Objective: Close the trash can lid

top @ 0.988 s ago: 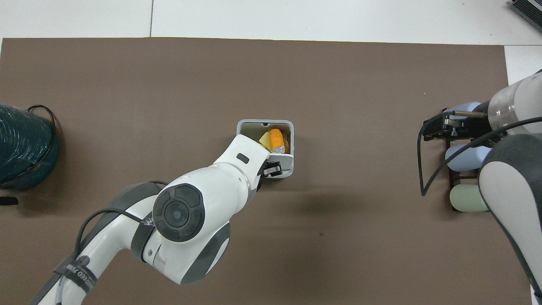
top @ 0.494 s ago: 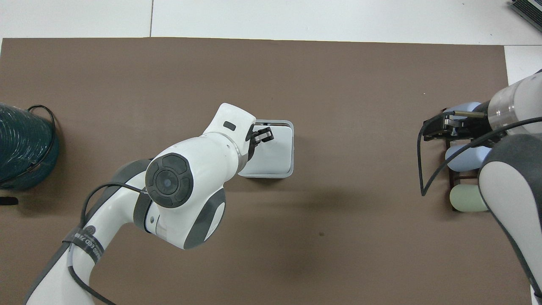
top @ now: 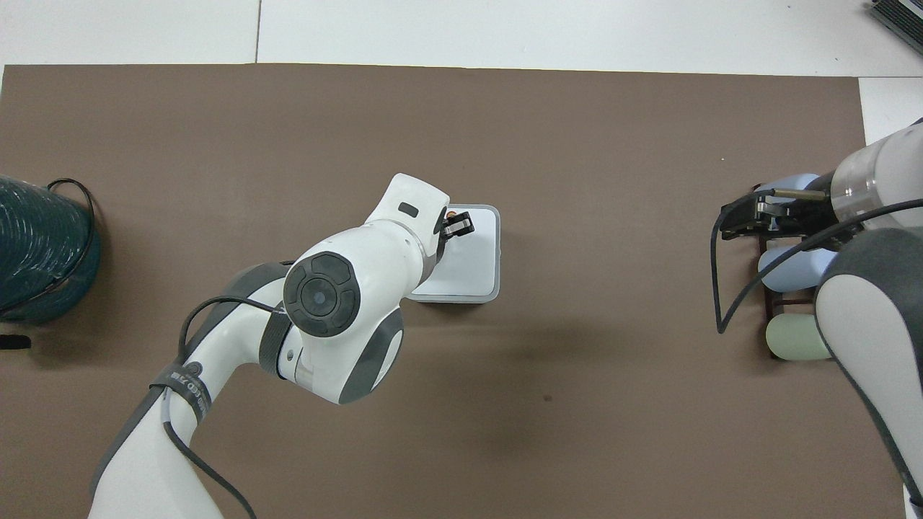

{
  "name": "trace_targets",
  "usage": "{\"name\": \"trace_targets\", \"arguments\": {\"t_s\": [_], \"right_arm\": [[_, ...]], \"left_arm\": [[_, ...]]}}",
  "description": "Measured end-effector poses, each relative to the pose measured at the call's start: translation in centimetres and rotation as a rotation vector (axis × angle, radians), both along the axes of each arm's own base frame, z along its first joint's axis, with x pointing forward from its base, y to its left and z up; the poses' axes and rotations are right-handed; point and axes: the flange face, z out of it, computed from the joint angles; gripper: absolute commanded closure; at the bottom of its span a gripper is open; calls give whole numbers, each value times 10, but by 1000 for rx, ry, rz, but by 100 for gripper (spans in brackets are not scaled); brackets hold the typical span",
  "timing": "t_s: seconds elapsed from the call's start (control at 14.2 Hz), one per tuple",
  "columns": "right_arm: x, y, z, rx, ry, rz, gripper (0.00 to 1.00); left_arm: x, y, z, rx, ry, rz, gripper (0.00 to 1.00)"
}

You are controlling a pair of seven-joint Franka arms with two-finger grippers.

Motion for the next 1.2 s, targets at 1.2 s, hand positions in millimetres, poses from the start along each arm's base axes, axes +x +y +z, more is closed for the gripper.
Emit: {"name": "trace_targets", "arguments": {"t_s": [1.2], "right_arm": [[0,0,0,0,0,0,0]], "left_arm": [[53,39,46,117,179,-11,89]]}}
